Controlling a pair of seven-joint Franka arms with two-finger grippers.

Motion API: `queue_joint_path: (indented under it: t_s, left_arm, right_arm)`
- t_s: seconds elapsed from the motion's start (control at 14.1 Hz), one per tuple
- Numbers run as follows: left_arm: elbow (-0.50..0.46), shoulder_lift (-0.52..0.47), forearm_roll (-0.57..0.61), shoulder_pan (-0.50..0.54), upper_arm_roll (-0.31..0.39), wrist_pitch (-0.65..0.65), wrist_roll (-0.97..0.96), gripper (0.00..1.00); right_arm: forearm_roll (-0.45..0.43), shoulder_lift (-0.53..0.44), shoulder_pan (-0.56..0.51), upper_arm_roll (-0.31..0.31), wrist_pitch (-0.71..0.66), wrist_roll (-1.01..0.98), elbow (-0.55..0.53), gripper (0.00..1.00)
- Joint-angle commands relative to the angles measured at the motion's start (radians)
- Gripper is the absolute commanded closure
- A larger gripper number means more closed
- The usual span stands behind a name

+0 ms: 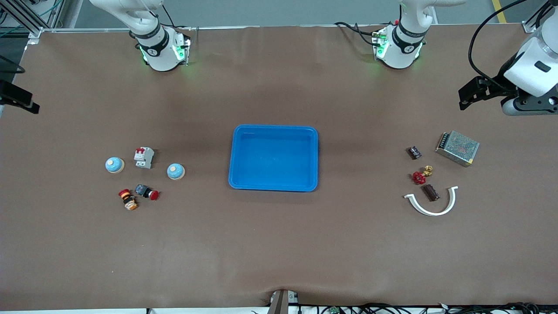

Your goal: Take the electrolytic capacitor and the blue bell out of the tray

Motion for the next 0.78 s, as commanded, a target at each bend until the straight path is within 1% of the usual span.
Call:
queue_joint_path:
  t_s: [0.0,0.28,0.5,0.71]
  left_arm:
    - [-0.012,-0.019,-0.022,0.004,0.003,-0.004,0.019,0.00]
    - [-0.012,-0.020,-0.020,0.003,0.002,-0.016,0.020,0.00]
    - [-0.009,-0.022,-0.018,-0.005,0.000,-0.016,0.020,0.00]
    - [0.005,-0.019,-0.018,-0.003,-0.018,-0.016,0.020,0.00]
  right_arm:
    - [-0.017,-0.073,0.058,-0.052,0.043,0.017,-0.102,0.00]
    - [-0.018,-0.070,0.064,-0.052,0.047,0.017,-0.103,0.00]
    - [-0.018,-0.075,0.065,-0.052,0.067,0.017,-0.133,0.00]
    - [-0.017,-0.075,0.067,-0.051,0.070,0.017,-0.145,0.00]
